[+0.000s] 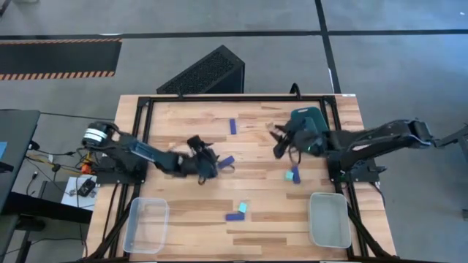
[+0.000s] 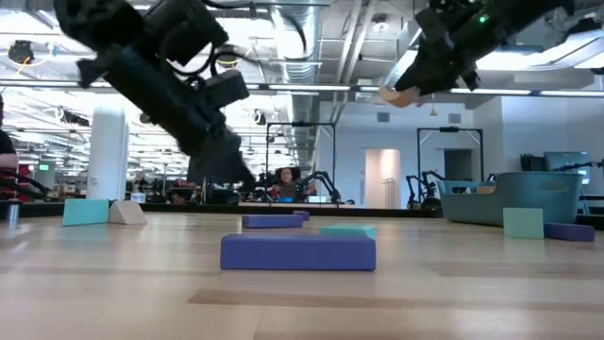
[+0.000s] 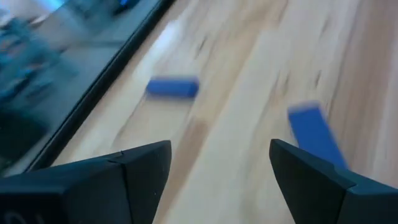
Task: Sort & place blocks by color
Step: Put the bottom light brown block into the light green bin
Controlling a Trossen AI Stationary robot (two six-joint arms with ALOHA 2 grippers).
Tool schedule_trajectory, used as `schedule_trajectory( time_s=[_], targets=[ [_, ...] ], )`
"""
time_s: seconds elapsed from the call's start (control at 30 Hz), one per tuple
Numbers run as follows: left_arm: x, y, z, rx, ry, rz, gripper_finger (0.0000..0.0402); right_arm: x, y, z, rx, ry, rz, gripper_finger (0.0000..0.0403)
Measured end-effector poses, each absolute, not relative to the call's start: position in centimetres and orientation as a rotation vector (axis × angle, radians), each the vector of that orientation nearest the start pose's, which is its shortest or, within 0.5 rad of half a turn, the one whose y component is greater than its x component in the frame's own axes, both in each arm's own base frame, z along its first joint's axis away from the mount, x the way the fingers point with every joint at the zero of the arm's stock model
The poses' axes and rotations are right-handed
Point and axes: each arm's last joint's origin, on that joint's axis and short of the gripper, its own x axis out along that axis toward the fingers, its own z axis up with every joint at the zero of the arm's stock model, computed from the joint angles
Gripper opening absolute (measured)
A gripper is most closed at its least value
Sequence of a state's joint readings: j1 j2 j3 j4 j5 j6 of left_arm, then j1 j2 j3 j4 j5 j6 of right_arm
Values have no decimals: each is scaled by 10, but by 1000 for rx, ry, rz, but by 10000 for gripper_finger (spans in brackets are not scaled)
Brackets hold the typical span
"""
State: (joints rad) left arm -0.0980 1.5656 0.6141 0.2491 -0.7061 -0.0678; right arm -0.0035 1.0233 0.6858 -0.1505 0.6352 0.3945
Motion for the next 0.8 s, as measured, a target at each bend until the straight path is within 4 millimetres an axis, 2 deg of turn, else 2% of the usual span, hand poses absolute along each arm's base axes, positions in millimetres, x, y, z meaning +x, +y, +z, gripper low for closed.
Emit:
schedule_trajectory(
  time_s=[0.1, 0.13, 0.27, 0.37, 0.47, 0.57, 0.67, 0.8],
  targets=[
    [276, 23, 161, 146, 431, 493, 263, 194, -39, 265, 314, 372, -783, 156],
    [273, 33, 168, 119, 373, 510, 263, 186, -45, 265, 372, 394, -829, 156],
    [253, 64, 202, 17, 266, 758, 263, 146, -58, 256, 600, 606, -1065, 156],
    [236, 79, 239, 21, 204, 760, 263, 131, -60, 254, 743, 696, -1153, 155],
    [215, 96, 263, -15, 132, 743, 263, 130, -64, 250, 836, 748, -1131, 154],
    [199, 113, 271, -119, 49, 833, 263, 135, -70, 243, 889, 806, -1143, 155],
    [193, 123, 270, -198, 30, 843, 263, 139, -74, 235, 904, 871, -1193, 155],
    [197, 125, 263, -189, 99, 696, 263, 145, -81, 221, 900, 996, -1228, 155]
  ],
)
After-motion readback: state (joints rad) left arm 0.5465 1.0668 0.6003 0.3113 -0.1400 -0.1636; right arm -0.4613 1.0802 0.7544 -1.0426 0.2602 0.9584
